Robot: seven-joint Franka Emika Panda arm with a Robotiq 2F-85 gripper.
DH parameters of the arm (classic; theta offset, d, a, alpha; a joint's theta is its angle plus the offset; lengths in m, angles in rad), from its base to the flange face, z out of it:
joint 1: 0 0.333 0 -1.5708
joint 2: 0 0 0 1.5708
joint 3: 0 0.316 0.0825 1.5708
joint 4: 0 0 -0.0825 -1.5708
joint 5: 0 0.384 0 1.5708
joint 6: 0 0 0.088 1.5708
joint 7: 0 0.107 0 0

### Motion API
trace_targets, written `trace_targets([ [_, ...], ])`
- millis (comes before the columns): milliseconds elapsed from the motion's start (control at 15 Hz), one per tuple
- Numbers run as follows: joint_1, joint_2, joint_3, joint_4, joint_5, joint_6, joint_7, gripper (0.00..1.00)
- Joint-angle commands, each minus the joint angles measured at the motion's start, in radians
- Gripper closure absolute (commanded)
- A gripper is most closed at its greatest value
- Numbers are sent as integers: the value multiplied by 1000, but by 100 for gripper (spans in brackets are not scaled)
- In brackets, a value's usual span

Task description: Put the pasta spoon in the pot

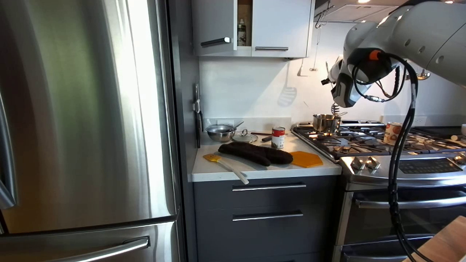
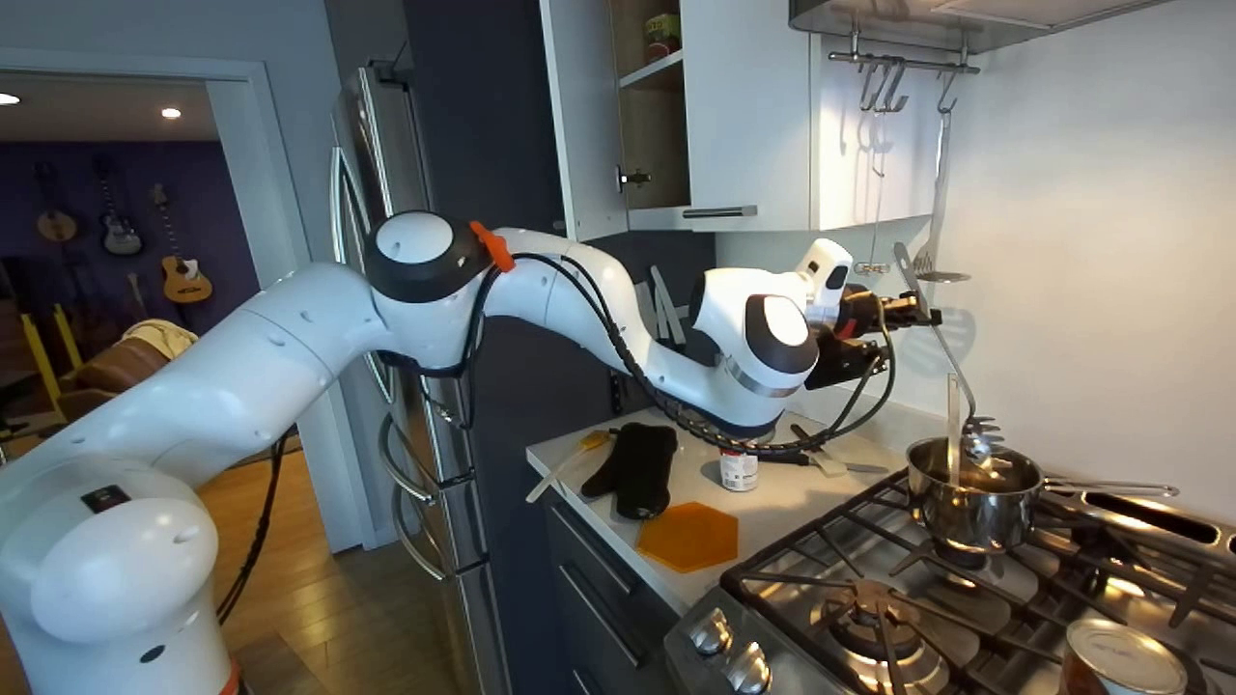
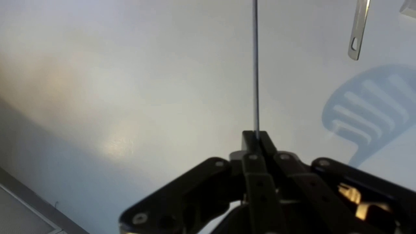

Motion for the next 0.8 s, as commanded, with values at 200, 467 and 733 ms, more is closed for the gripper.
trace_targets([
  [200, 34, 91, -82, 32, 105, 22, 5, 99],
  [467, 62, 188, -149, 61, 201, 33, 0, 99],
  [733, 63, 267, -177, 95, 239, 21, -8, 99],
])
